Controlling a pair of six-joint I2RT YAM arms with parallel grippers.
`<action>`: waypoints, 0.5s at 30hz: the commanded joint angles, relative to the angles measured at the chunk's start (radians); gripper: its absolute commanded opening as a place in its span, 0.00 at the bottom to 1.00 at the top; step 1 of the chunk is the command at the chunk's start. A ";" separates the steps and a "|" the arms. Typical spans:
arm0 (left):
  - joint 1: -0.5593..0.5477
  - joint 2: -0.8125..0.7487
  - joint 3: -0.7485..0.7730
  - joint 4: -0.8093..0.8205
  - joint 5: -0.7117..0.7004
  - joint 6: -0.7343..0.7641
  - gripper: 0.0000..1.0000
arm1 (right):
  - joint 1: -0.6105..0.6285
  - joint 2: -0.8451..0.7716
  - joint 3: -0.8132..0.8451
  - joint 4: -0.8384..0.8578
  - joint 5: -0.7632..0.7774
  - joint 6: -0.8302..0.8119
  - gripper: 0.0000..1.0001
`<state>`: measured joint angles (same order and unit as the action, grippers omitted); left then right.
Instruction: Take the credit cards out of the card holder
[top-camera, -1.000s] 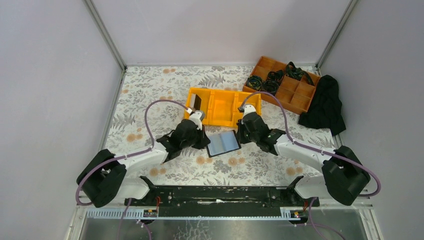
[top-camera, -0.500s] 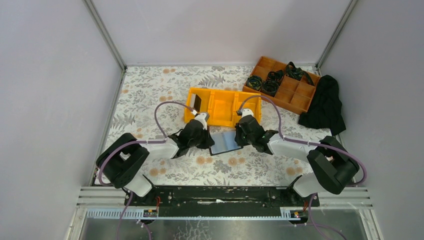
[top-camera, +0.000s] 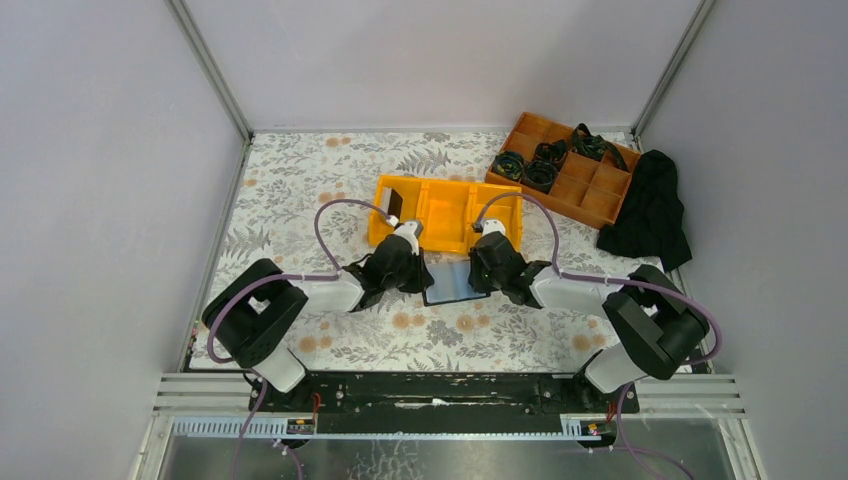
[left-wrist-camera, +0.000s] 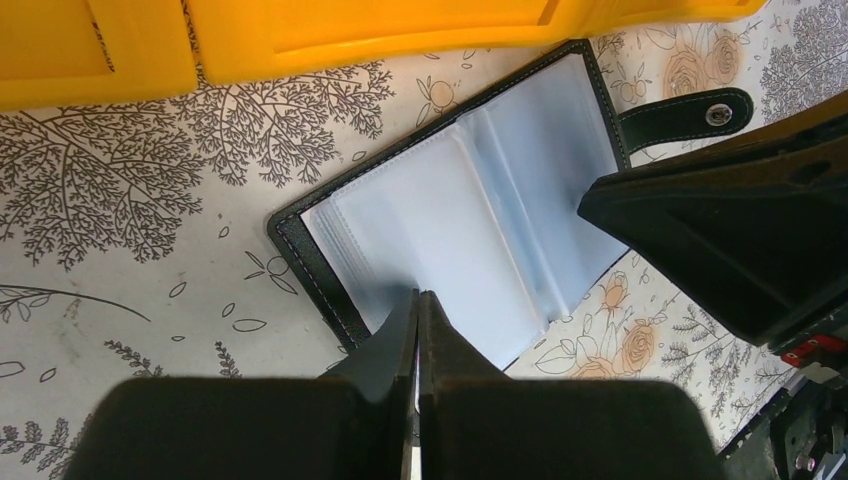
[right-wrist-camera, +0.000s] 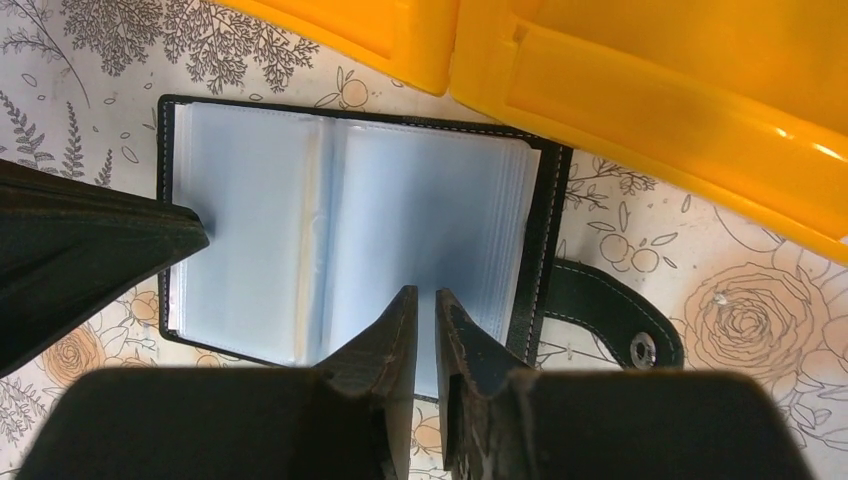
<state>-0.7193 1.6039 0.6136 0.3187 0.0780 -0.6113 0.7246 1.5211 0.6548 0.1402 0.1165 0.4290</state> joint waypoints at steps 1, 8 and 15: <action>-0.004 0.035 0.002 -0.092 -0.059 0.025 0.00 | -0.023 -0.061 -0.012 -0.022 0.048 0.022 0.19; -0.002 0.042 0.005 -0.090 -0.027 0.031 0.00 | -0.074 -0.052 -0.047 -0.017 -0.010 0.036 0.11; -0.002 0.042 0.009 -0.100 -0.025 0.038 0.00 | -0.072 -0.008 -0.049 0.025 -0.083 0.044 0.09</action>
<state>-0.7193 1.6112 0.6250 0.3119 0.0715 -0.6086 0.6533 1.4826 0.6098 0.1349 0.0849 0.4549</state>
